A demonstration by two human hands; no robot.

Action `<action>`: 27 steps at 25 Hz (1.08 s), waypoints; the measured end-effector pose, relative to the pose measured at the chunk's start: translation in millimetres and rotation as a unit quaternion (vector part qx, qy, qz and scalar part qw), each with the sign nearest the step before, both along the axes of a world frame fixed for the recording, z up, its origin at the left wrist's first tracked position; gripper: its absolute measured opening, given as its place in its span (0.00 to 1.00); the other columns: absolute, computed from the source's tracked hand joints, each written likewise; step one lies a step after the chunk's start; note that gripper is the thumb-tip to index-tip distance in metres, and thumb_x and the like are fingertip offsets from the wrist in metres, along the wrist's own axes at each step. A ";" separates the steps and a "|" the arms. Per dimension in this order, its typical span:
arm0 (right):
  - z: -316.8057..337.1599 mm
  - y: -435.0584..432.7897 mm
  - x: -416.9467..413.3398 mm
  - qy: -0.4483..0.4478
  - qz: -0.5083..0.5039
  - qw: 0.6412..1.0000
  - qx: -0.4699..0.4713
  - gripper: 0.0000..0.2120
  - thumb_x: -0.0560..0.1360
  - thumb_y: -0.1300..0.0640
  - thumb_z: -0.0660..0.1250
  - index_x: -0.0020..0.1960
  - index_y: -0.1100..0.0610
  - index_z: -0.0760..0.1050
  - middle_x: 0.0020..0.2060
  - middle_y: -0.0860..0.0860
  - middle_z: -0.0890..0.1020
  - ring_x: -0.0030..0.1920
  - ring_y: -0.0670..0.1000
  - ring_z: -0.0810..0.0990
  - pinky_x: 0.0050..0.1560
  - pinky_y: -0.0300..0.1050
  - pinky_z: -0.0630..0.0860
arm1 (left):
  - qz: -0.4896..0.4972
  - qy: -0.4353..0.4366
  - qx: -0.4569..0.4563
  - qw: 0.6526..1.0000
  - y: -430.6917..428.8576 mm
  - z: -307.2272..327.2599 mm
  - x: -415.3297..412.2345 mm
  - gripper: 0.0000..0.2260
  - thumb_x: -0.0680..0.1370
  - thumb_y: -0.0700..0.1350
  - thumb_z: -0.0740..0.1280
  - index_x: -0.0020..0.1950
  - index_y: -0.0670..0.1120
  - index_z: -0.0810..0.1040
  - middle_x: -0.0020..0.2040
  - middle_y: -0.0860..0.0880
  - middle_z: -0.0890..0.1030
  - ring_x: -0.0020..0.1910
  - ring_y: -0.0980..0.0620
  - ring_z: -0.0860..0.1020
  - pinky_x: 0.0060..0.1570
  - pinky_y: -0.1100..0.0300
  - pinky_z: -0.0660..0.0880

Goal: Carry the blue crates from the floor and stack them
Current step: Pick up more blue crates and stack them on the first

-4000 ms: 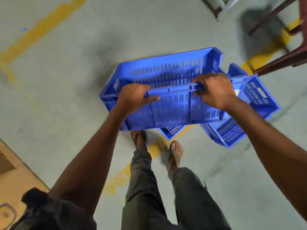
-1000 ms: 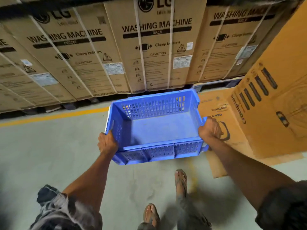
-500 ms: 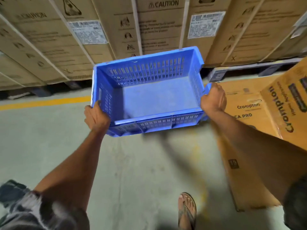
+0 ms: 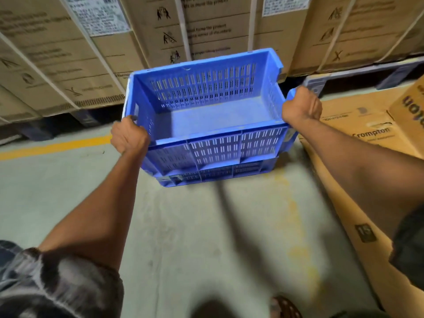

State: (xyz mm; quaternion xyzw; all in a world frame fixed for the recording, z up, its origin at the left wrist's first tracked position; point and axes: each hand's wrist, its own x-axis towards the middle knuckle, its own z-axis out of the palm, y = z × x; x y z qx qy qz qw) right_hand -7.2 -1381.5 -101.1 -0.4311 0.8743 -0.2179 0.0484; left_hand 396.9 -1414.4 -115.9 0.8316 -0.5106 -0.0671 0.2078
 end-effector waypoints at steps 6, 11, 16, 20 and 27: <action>-5.6 5.0 2.1 0.011 -0.020 0.999 -0.032 0.13 0.72 0.57 0.65 0.54 0.59 0.79 0.54 0.61 0.83 0.58 0.64 0.80 0.55 0.51 0.76 | 0.002 -0.020 0.000 1.000 -8.2 -2.2 -2.5 0.18 0.76 0.45 0.63 0.65 0.50 0.80 0.65 0.40 0.78 0.65 0.37 0.75 0.64 0.45 0.72; -11.4 15.3 22.1 0.056 0.069 0.996 -0.032 0.29 0.72 0.35 0.60 0.60 0.55 0.79 0.62 0.60 0.78 0.66 0.62 0.71 0.65 0.58 0.69 | -0.225 -0.077 -0.076 0.968 18.7 5.3 -15.2 0.32 0.80 0.70 0.50 0.59 0.49 0.83 0.68 0.47 0.78 0.67 0.41 0.74 0.63 0.44 0.69; -3.6 37.2 29.4 0.075 0.322 0.936 0.121 0.40 0.66 0.17 0.52 0.54 0.47 0.82 0.69 0.50 0.74 0.69 0.56 0.69 0.66 0.61 0.62 | -0.445 -0.122 0.035 0.886 34.5 13.1 -0.3 0.31 0.72 0.74 0.63 0.62 0.53 0.81 0.56 0.49 0.85 0.53 0.43 0.81 0.51 0.51 0.77; 2.7 34.3 42.1 0.206 0.404 0.878 0.155 0.23 0.67 0.41 0.77 0.51 0.56 0.78 0.45 0.57 0.82 0.49 0.62 0.80 0.44 0.52 0.76 | -0.447 -0.263 0.056 0.853 27.9 8.6 -3.5 0.21 0.72 0.62 0.74 0.58 0.50 0.81 0.46 0.41 0.83 0.47 0.38 0.80 0.43 0.47 0.78; -8.3 40.9 57.9 0.235 0.368 0.896 0.075 0.13 0.65 0.54 0.77 0.40 0.58 0.74 0.33 0.55 0.78 0.39 0.61 0.78 0.36 0.50 0.71 | -0.433 -0.278 0.020 0.857 22.3 3.0 8.7 0.21 0.73 0.57 0.75 0.62 0.49 0.81 0.46 0.40 0.84 0.47 0.37 0.81 0.39 0.51 0.72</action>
